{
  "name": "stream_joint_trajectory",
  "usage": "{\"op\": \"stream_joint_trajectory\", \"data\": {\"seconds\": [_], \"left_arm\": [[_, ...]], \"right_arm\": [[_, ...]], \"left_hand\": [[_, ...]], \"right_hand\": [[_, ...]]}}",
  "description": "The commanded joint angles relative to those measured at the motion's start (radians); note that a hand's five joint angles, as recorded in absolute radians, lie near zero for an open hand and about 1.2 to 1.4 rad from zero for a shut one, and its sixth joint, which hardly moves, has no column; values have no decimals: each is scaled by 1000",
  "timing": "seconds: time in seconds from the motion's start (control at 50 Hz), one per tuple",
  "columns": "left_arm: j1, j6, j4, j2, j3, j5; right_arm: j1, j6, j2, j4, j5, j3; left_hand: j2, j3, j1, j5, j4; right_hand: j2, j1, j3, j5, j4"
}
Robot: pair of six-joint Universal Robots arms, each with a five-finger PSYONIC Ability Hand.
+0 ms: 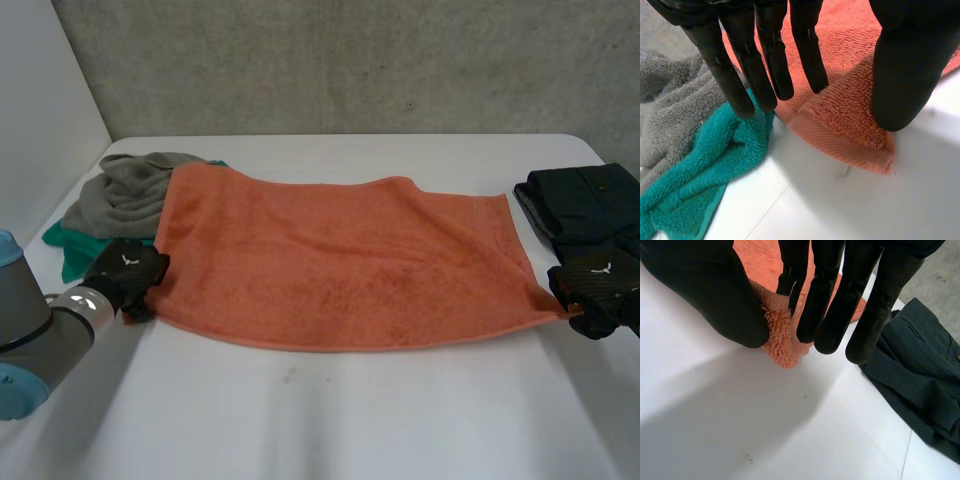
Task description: Fold the laundry.
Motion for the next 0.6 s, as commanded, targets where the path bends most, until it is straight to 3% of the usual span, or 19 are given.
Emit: {"op": "stream_joint_trajectory", "data": {"seconds": [0.02,0.06,0.2,0.36,0.44,0.54,0.6], "left_arm": [[-1,0,0,-14,10,0],[-2,-2,2,-15,10,-2],[-4,0,-17,51,-19,-9],[-2,20,-109,293,-165,-28],[10,60,-256,423,-228,-26],[54,222,-519,563,-309,-25],[79,293,-612,620,-349,-26]], "right_arm": [[0,0,0,0,2,4],[0,0,0,0,0,4],[0,-2,-2,8,0,2],[-5,-115,-32,98,5,2],[-86,-289,-96,279,12,5],[-161,-484,-149,500,20,8],[-219,-587,-188,622,23,19]], "left_hand": [[498,497,495,506,496],[671,671,669,680,670],[672,672,670,680,671],[672,672,670,680,671],[672,672,670,680,671],[672,672,670,680,671],[672,672,670,680,671]], "right_hand": [[225,415,212,231,208],[225,415,212,231,208],[225,415,212,231,208],[225,415,212,231,208],[225,415,212,231,208],[225,415,212,231,208],[225,415,212,231,208]]}}
